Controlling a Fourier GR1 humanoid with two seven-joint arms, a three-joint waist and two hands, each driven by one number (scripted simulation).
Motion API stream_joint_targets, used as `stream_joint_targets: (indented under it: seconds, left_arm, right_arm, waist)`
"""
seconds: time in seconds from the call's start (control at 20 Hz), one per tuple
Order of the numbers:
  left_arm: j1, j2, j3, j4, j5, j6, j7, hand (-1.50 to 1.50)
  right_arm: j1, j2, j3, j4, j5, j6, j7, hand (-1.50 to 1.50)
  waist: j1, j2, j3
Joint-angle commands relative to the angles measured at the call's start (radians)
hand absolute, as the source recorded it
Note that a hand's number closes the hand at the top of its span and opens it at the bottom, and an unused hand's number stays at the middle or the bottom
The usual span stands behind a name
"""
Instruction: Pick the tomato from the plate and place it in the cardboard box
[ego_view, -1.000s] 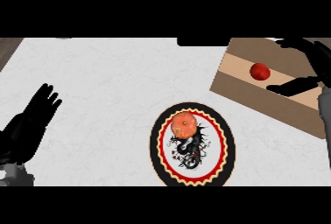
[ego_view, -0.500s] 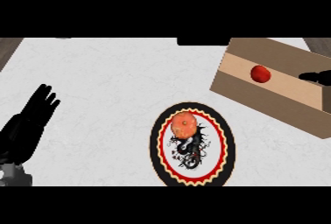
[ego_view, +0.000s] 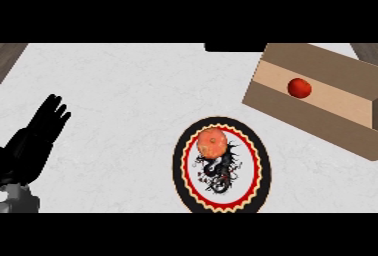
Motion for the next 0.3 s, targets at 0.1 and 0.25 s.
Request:
stream_joint_targets:
  seconds: [0.1,0.25]
  left_arm:
    - [0.015,-0.024,-0.033,-0.076,-0.020,0.029,0.040,0.00]
    - [-0.007,-0.012,-0.017,-0.019,-0.019,0.016,0.012,0.00]
  right_arm:
    - [-0.069,-0.136,0.027,0.220,0.025,0.035,-0.124,-1.50]
    - [-0.059,-0.163,0.047,0.281,0.048,0.026,-0.193,-1.50]
  waist:
    - [0.015,0.003,0.001]
    - [0.013,0.004,0.001]
